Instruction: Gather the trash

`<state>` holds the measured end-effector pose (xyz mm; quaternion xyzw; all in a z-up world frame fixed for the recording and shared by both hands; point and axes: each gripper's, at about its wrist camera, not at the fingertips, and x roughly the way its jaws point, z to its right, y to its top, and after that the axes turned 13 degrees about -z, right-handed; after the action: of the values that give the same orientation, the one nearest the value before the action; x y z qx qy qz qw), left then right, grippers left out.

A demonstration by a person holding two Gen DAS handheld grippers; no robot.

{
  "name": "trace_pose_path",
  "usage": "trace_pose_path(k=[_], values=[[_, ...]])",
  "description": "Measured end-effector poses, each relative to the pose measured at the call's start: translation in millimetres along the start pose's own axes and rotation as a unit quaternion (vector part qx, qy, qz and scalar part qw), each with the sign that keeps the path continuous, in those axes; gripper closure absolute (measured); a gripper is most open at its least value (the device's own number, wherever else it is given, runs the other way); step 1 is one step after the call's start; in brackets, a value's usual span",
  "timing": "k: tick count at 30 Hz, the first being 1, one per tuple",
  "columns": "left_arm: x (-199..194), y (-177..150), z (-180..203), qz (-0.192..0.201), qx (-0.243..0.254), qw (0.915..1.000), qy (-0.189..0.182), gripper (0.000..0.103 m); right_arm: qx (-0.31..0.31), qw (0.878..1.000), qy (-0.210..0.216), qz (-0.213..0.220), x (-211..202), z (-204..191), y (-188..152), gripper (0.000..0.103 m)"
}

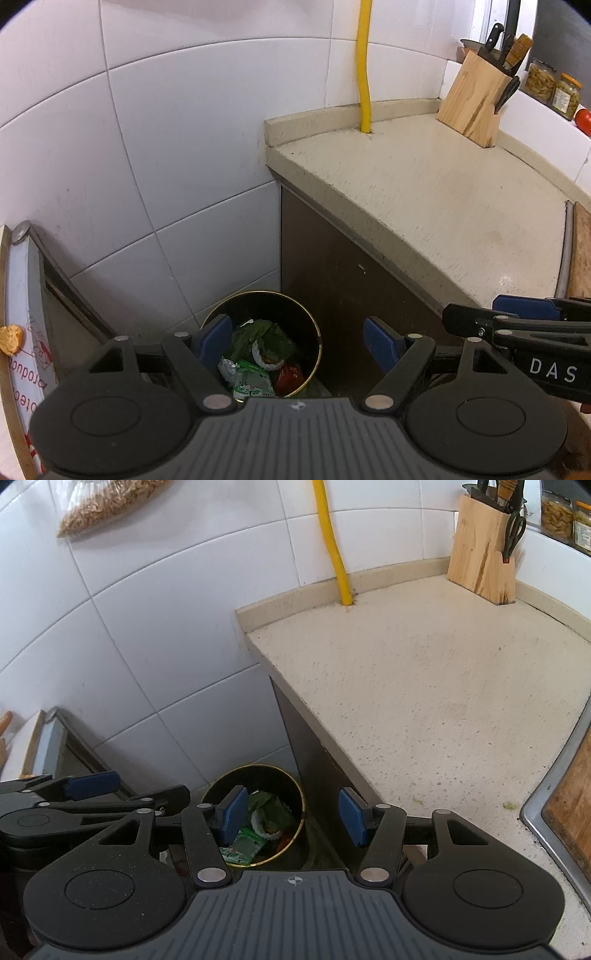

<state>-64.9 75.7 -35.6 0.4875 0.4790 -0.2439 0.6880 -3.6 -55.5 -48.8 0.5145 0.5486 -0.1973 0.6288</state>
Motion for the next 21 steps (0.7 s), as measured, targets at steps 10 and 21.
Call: trace_pose_path(k=[10, 21], values=[[8.9, 0.3, -3.3, -0.015, -0.002, 0.9999, 0.000, 0.030, -0.001, 1.000, -0.002, -0.016, 8.2, -4.2, 3.0, 0.041], [12.5, -0.2, -3.1, -0.022, -0.004, 0.9997, -0.003, 0.030, 0.000, 1.000, -0.001, -0.024, 11.9, -3.2, 2.3, 0.041]])
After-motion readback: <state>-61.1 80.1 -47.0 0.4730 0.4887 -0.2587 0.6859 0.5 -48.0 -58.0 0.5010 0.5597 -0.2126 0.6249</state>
